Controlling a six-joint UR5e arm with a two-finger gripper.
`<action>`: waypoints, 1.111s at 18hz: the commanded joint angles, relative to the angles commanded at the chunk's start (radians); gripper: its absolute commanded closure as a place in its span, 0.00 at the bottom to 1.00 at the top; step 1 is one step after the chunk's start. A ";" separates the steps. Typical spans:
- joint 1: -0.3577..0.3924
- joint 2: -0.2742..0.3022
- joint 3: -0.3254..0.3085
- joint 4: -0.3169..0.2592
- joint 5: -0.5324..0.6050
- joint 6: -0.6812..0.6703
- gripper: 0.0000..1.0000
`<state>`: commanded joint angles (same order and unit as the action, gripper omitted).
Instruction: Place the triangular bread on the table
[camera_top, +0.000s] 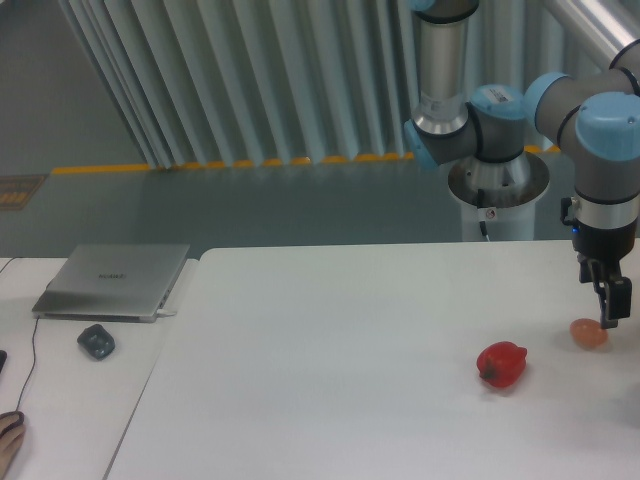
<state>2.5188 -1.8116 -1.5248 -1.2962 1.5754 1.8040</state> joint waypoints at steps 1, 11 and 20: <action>0.000 0.000 0.000 0.000 0.000 0.000 0.00; 0.024 0.002 -0.024 0.002 -0.008 0.000 0.00; 0.071 0.028 -0.057 0.015 -0.061 -0.011 0.00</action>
<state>2.5894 -1.7841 -1.5815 -1.2809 1.5140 1.7933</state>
